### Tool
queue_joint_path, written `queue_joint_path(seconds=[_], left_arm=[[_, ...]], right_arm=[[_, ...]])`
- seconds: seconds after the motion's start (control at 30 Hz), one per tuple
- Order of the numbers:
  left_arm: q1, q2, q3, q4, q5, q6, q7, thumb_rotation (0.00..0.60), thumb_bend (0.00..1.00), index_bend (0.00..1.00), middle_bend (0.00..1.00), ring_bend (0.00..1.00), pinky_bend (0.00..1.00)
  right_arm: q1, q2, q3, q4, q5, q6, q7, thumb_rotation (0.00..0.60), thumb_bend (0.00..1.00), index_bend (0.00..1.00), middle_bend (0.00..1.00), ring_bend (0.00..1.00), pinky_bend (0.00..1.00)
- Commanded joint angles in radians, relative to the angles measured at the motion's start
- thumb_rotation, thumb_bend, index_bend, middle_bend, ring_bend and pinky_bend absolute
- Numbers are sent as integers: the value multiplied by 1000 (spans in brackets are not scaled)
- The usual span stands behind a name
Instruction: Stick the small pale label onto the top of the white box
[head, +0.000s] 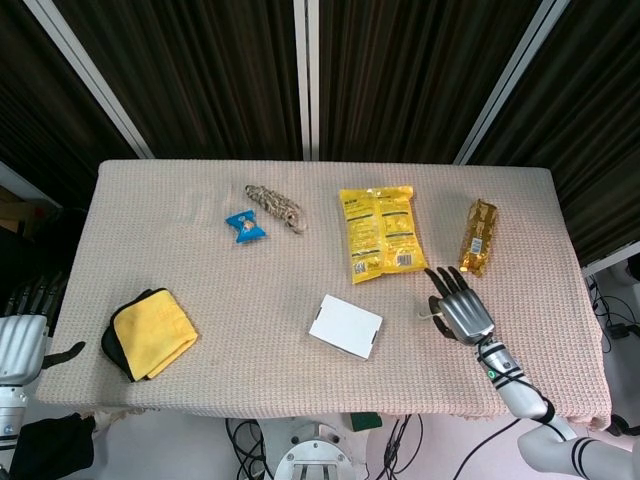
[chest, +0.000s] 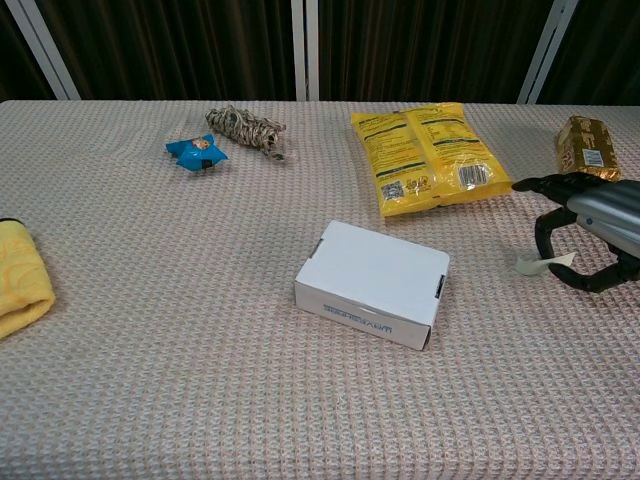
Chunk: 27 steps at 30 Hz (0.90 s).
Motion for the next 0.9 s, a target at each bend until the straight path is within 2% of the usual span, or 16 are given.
queue_joint_path(seconds=[0.03,0.27,0.53,0.7,0.9], left_arm=[[0,0,0,1,-1,-1,0,600,40,76,66,31,96],[0,-3,-1,6,-3,-2,-7,600,40,76,66,31,96],[5,3,0,7,0,7,-13,600,40,76,66,31,96],[8,3,2,10,-3,5,-19,600,40,76,66,31,96],[11,2,1,18,-9,3,-28,600,40,76,66,31,96]], right_arm=[[-2,-1,1,2,-2,9,7,600,433,612,7,0,0],[0,4,5,-20,-40,66,29,600,437,626,19,0,0],[25,36,15,-161,-131,145,-27,600,437,631,24,0,0],[66,26,34,-220,-147,115,-84,600,437,633,26,0,0],[113,-15,48,-234,-152,65,-130,600,442,634,27,0,0]])
